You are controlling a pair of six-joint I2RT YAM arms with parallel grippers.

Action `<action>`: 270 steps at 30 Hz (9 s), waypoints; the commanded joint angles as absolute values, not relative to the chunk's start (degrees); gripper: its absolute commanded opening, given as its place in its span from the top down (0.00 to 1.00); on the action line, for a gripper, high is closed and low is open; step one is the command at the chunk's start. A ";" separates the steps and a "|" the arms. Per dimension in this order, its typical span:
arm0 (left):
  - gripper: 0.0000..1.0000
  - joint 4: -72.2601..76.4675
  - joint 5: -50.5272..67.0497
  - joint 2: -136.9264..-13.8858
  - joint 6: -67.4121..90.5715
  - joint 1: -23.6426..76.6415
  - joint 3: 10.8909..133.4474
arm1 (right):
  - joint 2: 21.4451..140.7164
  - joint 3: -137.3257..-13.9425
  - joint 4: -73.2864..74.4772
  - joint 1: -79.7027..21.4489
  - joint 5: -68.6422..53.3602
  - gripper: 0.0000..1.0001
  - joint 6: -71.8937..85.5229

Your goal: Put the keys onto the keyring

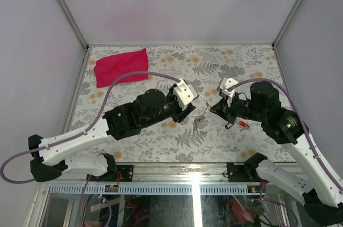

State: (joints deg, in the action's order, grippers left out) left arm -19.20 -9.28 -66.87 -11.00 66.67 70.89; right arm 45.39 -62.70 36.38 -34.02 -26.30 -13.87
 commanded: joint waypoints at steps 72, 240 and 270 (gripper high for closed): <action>0.48 20.64 -8.21 -66.99 -53.34 72.16 49.26 | 63.02 -79.65 56.51 -34.11 -32.69 1.00 2.57; 1.00 -14.11 -9.14 -74.58 -0.35 54.64 65.69 | 63.21 -54.50 34.82 -12.76 -3.54 0.41 31.09; 1.00 -25.47 -3.53 -82.52 8.92 47.34 73.76 | 67.98 -34.92 20.29 0.09 16.07 0.40 38.93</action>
State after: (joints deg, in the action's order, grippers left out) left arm -24.99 -3.42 -83.90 9.80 47.88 70.70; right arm 66.94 -35.70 24.14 -1.80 15.88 40.56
